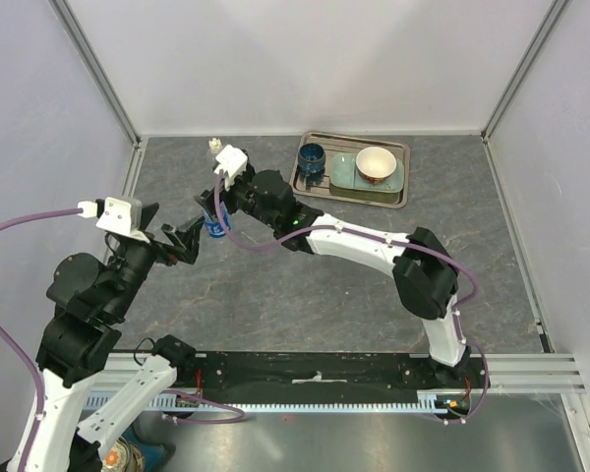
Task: Screw on the bottle caps
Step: Place the plastic bottle at the center of the board, then reset both arms
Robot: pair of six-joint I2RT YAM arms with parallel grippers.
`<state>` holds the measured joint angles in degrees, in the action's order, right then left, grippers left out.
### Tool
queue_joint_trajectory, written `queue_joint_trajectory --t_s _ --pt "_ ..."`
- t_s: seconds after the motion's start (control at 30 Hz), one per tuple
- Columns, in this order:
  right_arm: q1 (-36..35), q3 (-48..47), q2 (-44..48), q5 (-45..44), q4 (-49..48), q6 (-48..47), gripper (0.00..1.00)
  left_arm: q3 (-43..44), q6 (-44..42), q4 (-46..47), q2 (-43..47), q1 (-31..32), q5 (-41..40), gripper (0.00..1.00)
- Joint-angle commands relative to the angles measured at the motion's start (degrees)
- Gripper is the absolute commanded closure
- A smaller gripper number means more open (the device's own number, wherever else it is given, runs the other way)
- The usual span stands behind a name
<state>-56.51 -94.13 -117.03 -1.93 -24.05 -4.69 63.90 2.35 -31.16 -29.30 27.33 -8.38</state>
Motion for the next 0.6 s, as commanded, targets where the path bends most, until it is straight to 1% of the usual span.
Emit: queue_joint_trajectory --t_s 0.0,0.03,0.07,0.1,0.13,0.17,0.2,0.23,0.27,0.3,0.33,0.37,0.4,0.43,0.5,0.57 --pt "0.08 -3.52 7.69 1.32 4.70 0.37 0.02 1.40 0.99 1.71 -1.28 -0.35 -0.05 0.01" --pt "0.17 -3.17 8.83 0.54 6.54 1.60 0.02 1.66 0.82 1.71 -1.81 -0.35 -0.06 0.00" --pt "0.09 -2.91 11.54 -1.30 10.91 2.83 0.02 1.84 0.64 1.54 -2.08 -0.35 0.03 0.01" --pt "0.00 -2.64 12.78 -6.54 13.74 3.97 0.02 2.10 0.55 1.45 -2.43 -0.35 0.12 0.01" --pt "0.00 -2.47 15.32 -9.98 16.90 4.51 0.02 2.19 0.55 1.45 -2.78 -0.35 0.38 0.01" --pt "0.00 -2.38 16.56 -13.06 23.90 8.86 0.02 2.37 0.55 1.28 -3.30 -0.35 0.65 0.01" --pt "0.00 -2.29 17.79 -15.62 28.23 10.65 0.02 2.54 0.55 0.32 -3.66 -0.35 1.78 0.01" --pt "0.00 -0.98 19.28 -20.17 31.67 12.40 0.02 2.55 0.29 -0.13 -4.01 -0.26 2.49 0.01" --pt "-0.35 0.68 23.13 -21.69 36.22 13.73 0.02 2.29 -0.32 -0.57 -4.71 -0.35 2.93 0.01" --pt "-0.79 5.66 25.51 -23.01 37.23 14.00 0.02 1.85 -0.76 -0.83 -4.80 -0.35 3.80 0.01" --pt "-1.23 8.58 31.02 -24.33 37.41 14.09 0.02 1.15 -1.46 -0.92 -4.80 -0.35 4.33 0.01" --pt "-1.93 11.57 33.86 -24.34 36.72 14.18 0.02 -0.08 -1.91 -0.75 -4.45 -0.26 4.51 0.01" --pt "-2.20 16.64 36.50 -24.00 36.36 14.88 0.02 -0.70 -2.08 -0.83 -4.19 -0.35 5.21 0.01" --pt "-2.29 18.61 41.22 -24.08 36.10 15.67 0.02 -1.23 -2.26 -0.92 -3.93 -0.35 6.00 0.01" --pt "-2.73 22.21 44.95 -24.35 36.79 19.08 0.02 -2.64 -2.26 -1.62 -3.31 -0.35 8.11 0.00" --pt "-3.34 23.11 48.64 -25.13 39.94 19.72 0.02 -3.86 -2.26 -2.77 -2.96 -0.35 9.51 0.01"
